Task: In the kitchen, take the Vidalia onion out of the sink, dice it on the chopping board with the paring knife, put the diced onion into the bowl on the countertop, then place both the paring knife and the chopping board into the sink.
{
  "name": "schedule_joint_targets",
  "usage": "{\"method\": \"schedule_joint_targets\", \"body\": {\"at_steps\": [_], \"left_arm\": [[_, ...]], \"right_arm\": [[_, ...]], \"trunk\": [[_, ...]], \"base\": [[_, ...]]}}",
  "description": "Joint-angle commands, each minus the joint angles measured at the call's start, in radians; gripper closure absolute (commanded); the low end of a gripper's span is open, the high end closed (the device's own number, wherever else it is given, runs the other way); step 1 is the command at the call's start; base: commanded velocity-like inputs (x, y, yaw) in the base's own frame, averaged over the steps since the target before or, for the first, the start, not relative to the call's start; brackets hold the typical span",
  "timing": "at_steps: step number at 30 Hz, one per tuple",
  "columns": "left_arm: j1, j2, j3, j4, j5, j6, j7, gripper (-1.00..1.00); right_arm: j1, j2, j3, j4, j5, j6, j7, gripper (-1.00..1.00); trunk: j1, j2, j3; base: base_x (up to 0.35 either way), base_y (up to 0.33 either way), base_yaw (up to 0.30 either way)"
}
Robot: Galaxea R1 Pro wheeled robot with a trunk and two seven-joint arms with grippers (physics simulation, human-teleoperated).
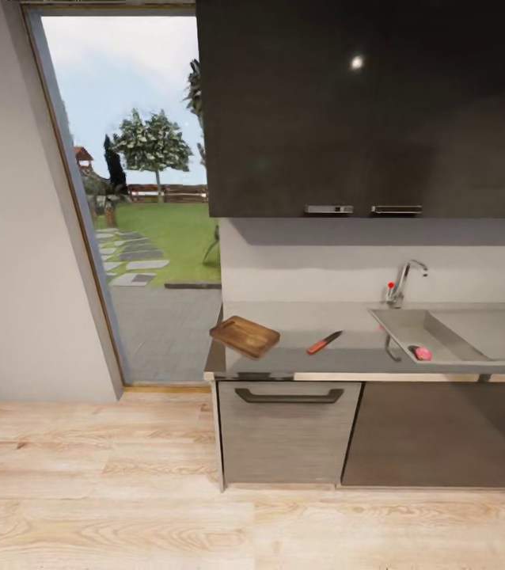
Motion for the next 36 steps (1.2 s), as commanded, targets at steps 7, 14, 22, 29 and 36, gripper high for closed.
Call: {"method": "schedule_joint_targets", "body": {"at_steps": [7,14,22,29,36], "left_arm": [[0.001,0.000,0.000,-0.001,-0.002,-0.001,0.002,-1.00],[0.001,0.000,0.000,-0.001,-0.002,-0.001,0.002,-1.00],[0.001,0.000,0.000,-0.002,-0.003,-0.001,0.002,-1.00],[0.001,0.000,0.000,-0.003,-0.004,-0.001,0.002,-1.00],[0.001,0.000,0.000,-0.002,-0.004,-0.001,0.002,-1.00]], "right_arm": [[0.000,0.000,0.000,0.001,0.000,-0.003,0.000,-1.00],[0.000,0.000,0.000,0.001,0.000,-0.003,0.000,-1.00],[0.000,0.000,0.000,0.001,0.000,-0.004,0.000,-1.00],[0.000,0.000,0.000,0.001,0.000,-0.004,0.000,-1.00],[0.000,0.000,0.000,0.001,0.000,-0.004,0.000,-1.00]], "trunk": [[0.000,-0.001,0.000],[0.000,-0.001,0.000],[0.000,-0.001,0.000],[0.000,-0.001,0.000],[0.000,-0.001,0.000]], "base": [[-0.301,0.000,0.000],[-0.334,0.000,0.000],[-0.160,0.000,0.000],[-0.008,0.000,0.000],[0.000,0.000,0.000]]}}
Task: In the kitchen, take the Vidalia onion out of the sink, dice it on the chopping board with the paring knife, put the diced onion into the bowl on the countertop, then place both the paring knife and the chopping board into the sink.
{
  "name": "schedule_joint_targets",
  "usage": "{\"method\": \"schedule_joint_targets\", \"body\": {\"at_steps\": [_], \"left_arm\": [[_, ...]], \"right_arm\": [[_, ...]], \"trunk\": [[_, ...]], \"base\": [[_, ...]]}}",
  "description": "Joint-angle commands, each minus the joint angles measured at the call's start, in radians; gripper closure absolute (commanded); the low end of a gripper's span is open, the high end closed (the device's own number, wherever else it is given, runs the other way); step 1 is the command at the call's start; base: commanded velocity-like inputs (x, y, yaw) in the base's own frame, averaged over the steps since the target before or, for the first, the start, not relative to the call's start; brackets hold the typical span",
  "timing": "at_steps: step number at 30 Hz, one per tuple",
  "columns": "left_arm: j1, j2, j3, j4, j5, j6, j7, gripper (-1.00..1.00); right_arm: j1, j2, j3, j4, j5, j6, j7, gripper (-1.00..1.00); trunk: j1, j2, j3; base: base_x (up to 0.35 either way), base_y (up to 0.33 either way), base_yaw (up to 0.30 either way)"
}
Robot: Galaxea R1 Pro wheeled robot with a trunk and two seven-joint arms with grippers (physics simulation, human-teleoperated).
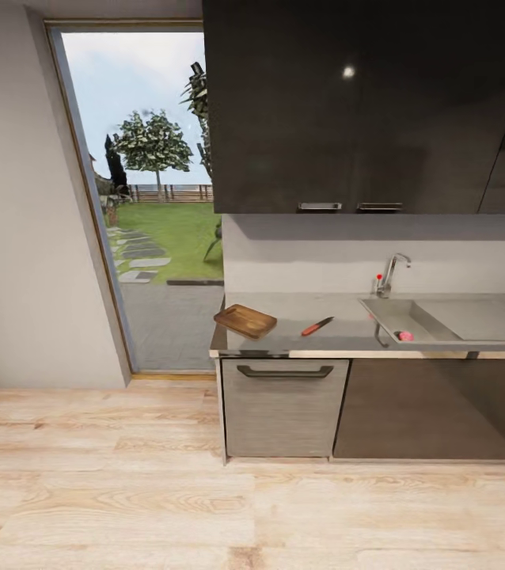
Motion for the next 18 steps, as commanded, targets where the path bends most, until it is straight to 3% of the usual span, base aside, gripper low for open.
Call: {"method": "schedule_joint_targets", "body": {"at_steps": [1,18], "left_arm": [[0.001,0.000,0.000,-0.002,-0.001,-0.001,0.003,-1.00],[0.001,0.000,0.000,-0.002,-0.001,-0.001,0.003,-1.00]], "right_arm": [[0.000,0.000,0.001,0.001,0.001,-0.003,0.000,-1.00],[0.000,0.000,0.001,0.001,0.001,-0.003,0.000,-1.00]], "trunk": [[0.000,0.000,0.000],[0.000,0.000,0.000]], "base": [[0.000,0.000,0.000],[0.000,0.000,0.000]]}}
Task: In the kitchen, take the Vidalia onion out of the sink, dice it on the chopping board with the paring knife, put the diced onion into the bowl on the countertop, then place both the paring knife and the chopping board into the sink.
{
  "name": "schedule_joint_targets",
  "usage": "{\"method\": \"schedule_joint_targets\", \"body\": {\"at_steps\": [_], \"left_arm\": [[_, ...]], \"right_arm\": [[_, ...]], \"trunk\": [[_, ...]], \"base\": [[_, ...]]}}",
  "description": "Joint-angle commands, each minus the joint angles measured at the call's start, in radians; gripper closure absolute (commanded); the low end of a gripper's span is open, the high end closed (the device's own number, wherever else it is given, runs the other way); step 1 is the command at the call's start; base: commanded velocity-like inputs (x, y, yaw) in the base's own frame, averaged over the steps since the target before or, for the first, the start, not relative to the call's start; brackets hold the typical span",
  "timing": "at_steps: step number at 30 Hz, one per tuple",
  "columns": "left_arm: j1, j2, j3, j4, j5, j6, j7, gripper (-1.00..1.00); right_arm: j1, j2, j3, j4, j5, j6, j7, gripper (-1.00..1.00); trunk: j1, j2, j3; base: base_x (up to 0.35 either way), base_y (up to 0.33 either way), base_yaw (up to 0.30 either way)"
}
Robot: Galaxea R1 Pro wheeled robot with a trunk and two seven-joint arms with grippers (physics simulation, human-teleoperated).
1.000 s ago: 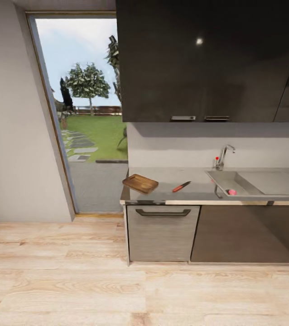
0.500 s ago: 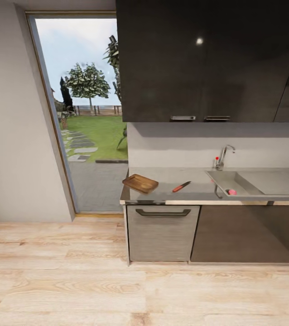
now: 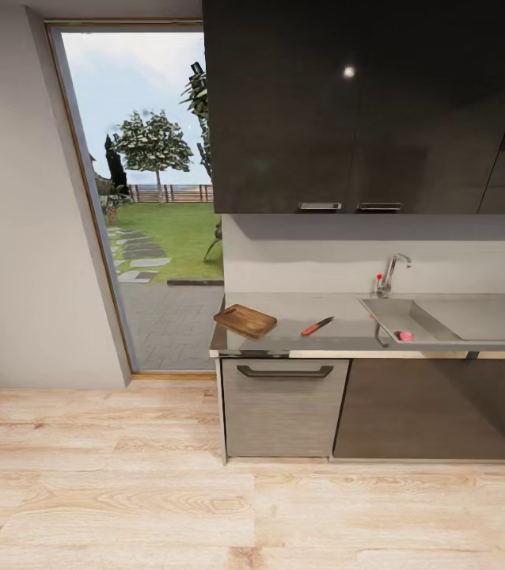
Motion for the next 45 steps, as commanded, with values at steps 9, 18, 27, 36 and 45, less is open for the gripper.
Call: {"method": "schedule_joint_targets", "body": {"at_steps": [9,18,27,36,45], "left_arm": [[0.001,0.000,0.001,-0.001,0.001,-0.001,0.003,-1.00],[0.001,0.000,0.001,-0.001,0.001,-0.001,0.003,-1.00],[0.001,0.000,0.001,-0.001,0.001,-0.001,0.003,-1.00],[0.001,0.000,0.002,-0.002,0.001,0.000,0.004,-1.00],[0.001,0.000,0.003,-0.002,0.001,0.001,0.004,-1.00]], "right_arm": [[0.000,0.001,0.000,0.001,0.001,0.001,-0.001,-1.00],[0.000,-0.001,0.000,0.001,0.001,-0.003,0.000,-1.00],[0.000,-0.001,0.001,0.001,0.001,-0.003,0.000,-1.00],[-0.001,0.001,-0.006,-0.055,0.001,0.013,-0.063,-1.00],[-0.004,0.003,-0.004,-0.454,0.001,0.334,-0.222,-1.00]], "trunk": [[0.000,0.000,0.000],[0.000,0.000,0.000],[0.000,0.000,0.000],[0.000,0.000,0.000],[0.000,0.000,0.000]], "base": [[0.000,0.000,0.000],[0.000,0.000,0.000],[0.000,0.000,0.000],[0.000,0.000,0.000],[0.000,0.000,0.000]]}}
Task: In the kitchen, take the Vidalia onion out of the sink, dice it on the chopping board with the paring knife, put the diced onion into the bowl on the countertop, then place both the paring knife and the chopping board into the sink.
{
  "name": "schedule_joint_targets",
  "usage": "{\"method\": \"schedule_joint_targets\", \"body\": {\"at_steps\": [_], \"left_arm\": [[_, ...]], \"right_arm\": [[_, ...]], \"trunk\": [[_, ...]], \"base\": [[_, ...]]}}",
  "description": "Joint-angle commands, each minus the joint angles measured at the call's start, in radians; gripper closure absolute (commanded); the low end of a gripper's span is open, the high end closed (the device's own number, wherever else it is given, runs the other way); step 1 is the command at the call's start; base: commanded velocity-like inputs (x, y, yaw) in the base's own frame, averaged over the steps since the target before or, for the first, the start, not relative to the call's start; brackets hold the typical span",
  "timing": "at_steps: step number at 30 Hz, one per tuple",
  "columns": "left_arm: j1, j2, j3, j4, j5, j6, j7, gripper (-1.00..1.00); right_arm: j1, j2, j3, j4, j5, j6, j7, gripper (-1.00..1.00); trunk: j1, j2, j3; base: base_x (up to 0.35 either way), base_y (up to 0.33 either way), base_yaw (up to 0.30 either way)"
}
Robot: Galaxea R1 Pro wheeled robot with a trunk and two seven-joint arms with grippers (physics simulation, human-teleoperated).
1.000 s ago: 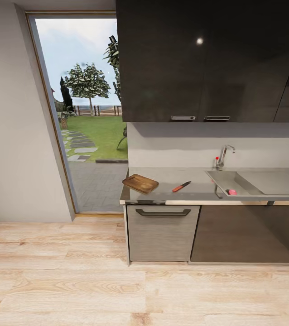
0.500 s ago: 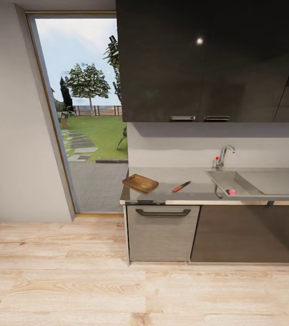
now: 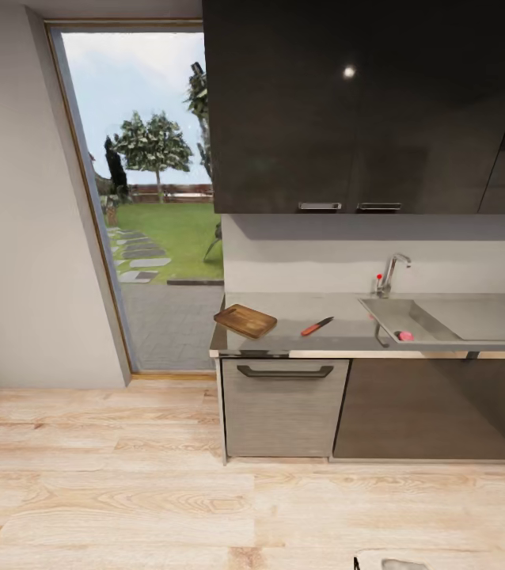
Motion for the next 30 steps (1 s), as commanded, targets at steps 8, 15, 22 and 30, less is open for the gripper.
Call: {"method": "schedule_joint_targets", "body": {"at_steps": [8,15,22,30], "left_arm": [[0.001,0.000,0.000,0.000,-0.001,-0.001,0.002,-1.00],[0.001,0.000,0.001,0.000,-0.001,0.000,0.002,-1.00],[0.001,0.000,0.000,0.000,-0.001,0.000,0.002,-1.00],[0.001,0.000,0.001,0.009,-0.001,0.001,0.002,-1.00]], "right_arm": [[0.000,-0.036,-0.004,-0.405,0.001,0.264,-0.016,-1.00],[0.000,-0.124,-0.007,-0.706,-0.002,0.500,-0.016,-1.00],[-0.048,-0.189,-0.016,-0.858,-0.006,0.646,-0.016,-1.00],[-0.318,-0.211,-0.016,-0.854,-0.009,0.868,-0.017,-1.00]], "trunk": [[0.000,0.000,0.000],[0.000,0.000,0.000],[0.000,0.000,0.000],[0.000,0.000,0.000]], "base": [[0.000,0.000,0.000],[0.000,0.000,0.000],[0.000,0.000,0.000],[0.000,0.000,0.000]]}}
